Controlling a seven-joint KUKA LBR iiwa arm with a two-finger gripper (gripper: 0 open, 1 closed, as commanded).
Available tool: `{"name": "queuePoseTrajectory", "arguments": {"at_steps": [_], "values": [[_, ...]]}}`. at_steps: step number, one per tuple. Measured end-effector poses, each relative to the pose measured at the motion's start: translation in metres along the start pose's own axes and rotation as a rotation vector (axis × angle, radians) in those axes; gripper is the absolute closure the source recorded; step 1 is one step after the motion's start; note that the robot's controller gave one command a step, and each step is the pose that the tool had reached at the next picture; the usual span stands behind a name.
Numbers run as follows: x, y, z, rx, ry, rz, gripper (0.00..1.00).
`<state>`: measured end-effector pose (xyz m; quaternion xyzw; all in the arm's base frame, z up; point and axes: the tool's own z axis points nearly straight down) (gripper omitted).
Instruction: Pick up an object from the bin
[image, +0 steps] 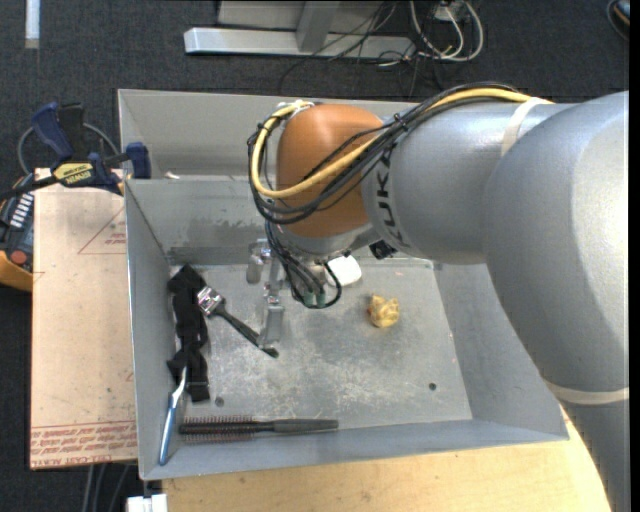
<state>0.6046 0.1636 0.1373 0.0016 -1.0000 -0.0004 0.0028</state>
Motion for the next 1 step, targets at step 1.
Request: {"name": "queuePoseTrajectory", "arguments": {"at_steps": [1], "values": [[-0.0016,-0.0009,-0.0052,-0.001,-0.007,0.003,0.0]]}}
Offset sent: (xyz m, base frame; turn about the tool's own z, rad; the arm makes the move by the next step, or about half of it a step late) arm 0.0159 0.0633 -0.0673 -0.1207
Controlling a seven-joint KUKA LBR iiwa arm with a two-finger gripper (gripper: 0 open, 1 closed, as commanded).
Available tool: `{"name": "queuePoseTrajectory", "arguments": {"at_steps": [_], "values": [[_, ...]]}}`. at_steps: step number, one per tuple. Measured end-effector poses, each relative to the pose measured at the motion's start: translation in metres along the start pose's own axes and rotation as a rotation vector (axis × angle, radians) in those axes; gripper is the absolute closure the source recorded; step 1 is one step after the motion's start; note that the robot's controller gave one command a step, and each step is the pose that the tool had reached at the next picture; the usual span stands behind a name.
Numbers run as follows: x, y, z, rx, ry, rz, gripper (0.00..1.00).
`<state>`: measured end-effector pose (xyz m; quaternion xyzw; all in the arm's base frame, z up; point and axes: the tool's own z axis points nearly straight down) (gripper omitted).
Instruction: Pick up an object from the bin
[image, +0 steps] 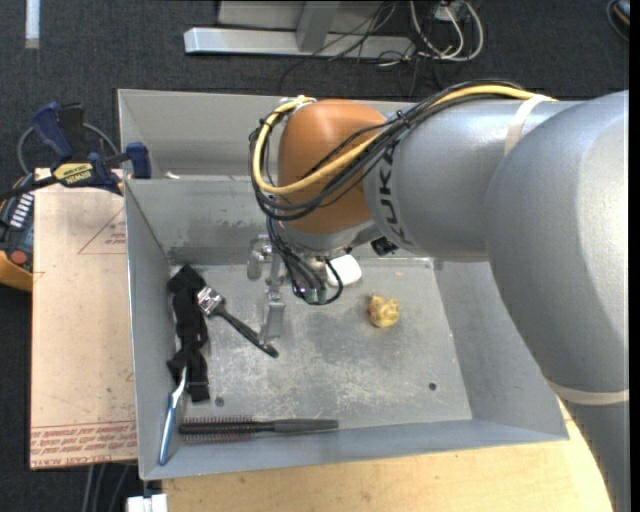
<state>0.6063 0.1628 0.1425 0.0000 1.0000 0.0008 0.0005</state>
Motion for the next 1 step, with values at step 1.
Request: {"name": "queuePoseTrajectory", "arguments": {"at_steps": [1], "values": [[-0.0147,0.0577,0.0619,-0.002,-0.002,-0.109,0.0]]}}
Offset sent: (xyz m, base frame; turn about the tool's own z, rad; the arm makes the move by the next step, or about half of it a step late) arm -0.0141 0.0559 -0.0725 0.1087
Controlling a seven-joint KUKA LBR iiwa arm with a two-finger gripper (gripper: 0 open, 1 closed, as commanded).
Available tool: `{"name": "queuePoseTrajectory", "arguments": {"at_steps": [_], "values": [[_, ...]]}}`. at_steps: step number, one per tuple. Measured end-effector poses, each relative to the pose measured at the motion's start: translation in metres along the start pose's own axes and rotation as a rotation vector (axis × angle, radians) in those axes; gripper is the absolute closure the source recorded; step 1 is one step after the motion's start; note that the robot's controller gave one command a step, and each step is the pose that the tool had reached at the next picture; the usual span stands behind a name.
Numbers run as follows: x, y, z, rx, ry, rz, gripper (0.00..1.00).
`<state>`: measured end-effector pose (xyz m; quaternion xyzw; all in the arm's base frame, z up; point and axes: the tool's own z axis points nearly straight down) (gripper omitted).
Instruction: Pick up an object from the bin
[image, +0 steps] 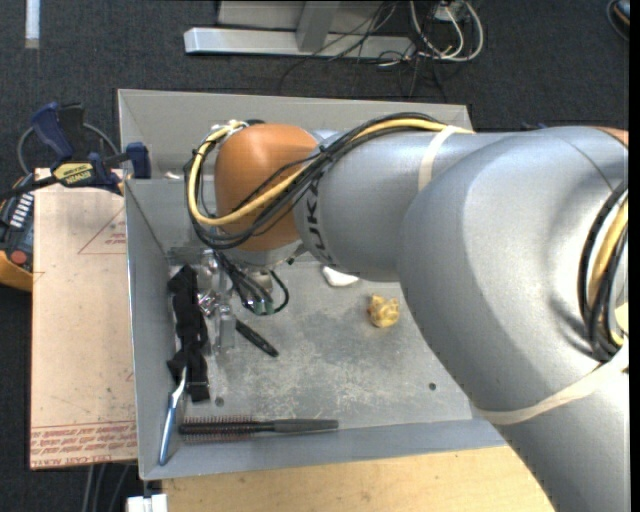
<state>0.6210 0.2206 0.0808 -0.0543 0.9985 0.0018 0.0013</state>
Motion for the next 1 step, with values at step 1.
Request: {"name": "queuePoseTrajectory", "arguments": {"at_steps": [1], "values": [[0.0013,0.0113,0.0153,0.0,0.002,-0.015,0.0]]}}
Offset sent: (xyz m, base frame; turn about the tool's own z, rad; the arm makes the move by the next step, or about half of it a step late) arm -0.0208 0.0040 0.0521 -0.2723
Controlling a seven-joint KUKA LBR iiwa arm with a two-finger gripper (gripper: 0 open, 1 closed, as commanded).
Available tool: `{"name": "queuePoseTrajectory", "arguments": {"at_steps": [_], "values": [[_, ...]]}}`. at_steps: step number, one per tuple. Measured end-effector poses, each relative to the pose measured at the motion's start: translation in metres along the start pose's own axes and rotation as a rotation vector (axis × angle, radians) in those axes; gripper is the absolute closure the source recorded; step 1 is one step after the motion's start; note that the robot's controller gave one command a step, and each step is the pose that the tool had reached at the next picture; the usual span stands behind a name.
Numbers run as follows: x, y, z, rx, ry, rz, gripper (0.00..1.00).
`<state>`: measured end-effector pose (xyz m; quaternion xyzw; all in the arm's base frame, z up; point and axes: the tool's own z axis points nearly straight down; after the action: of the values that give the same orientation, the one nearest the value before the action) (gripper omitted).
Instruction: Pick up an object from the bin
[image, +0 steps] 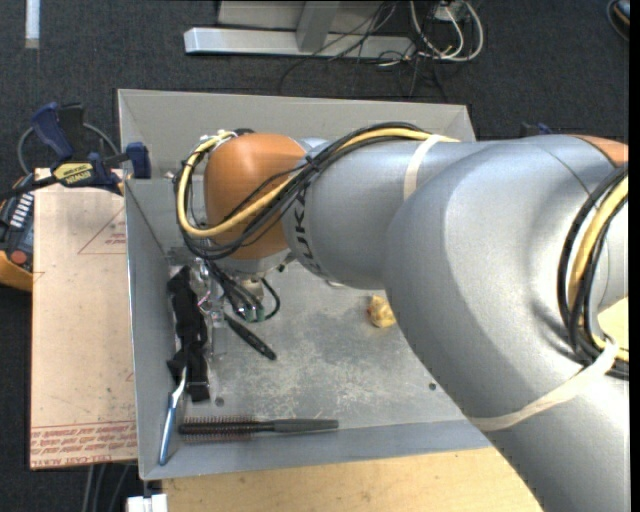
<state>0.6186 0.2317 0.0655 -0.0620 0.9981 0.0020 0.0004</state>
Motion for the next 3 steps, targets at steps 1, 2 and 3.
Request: {"name": "queuePoseTrajectory", "arguments": {"at_steps": [1,2,3], "values": [[0.012,-0.002,-0.036,0.001,0.0,-0.013,0.0],[0.051,-0.05,-0.032,-0.001,-0.001,-0.214,0.0],[0.053,-0.059,-0.025,0.0,-0.002,-0.027,0.0]]}}
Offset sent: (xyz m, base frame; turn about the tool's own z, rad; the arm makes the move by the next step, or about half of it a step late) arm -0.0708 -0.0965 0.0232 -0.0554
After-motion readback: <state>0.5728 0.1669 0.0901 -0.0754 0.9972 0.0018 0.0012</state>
